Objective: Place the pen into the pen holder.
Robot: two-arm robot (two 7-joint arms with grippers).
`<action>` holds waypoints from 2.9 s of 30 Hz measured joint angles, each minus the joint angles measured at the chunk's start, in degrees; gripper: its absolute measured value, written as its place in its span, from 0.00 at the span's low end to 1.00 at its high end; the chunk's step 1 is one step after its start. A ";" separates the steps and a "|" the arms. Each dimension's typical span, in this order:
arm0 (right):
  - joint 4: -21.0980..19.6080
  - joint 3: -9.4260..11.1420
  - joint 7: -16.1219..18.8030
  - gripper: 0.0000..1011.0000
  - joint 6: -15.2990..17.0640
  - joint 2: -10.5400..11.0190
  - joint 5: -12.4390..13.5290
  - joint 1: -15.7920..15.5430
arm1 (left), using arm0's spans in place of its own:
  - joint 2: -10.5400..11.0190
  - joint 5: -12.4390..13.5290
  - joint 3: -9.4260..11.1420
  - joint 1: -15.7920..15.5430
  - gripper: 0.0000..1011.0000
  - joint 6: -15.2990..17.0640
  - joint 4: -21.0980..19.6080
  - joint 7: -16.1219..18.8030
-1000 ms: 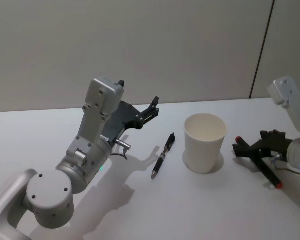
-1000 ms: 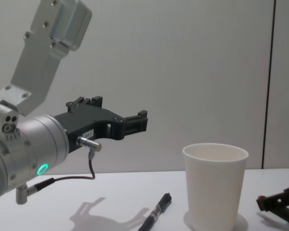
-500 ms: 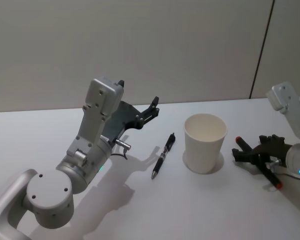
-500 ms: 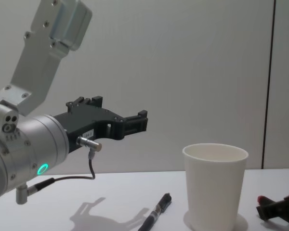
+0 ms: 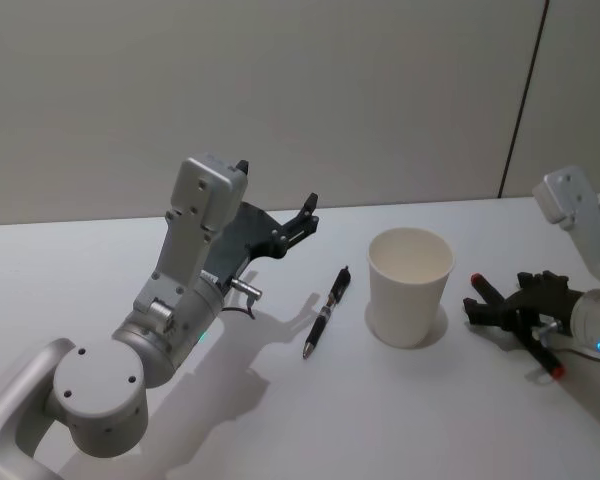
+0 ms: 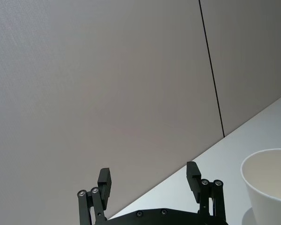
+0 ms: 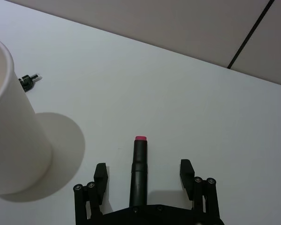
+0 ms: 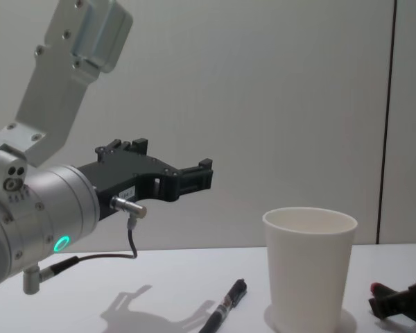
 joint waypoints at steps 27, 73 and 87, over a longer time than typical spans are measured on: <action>-0.03 -0.09 0.06 0.71 -0.02 0.00 0.06 -0.15 | 0.00 0.00 0.00 0.00 0.99 0.00 0.00 0.00; 0.05 -0.10 -0.01 0.41 0.02 0.00 -0.03 -0.16 | 0.00 0.00 0.00 0.00 0.99 0.00 0.00 0.00; 0.06 -0.11 0.00 0.31 0.03 0.00 -0.03 -0.15 | 0.00 0.00 0.00 0.00 0.99 0.00 0.00 0.00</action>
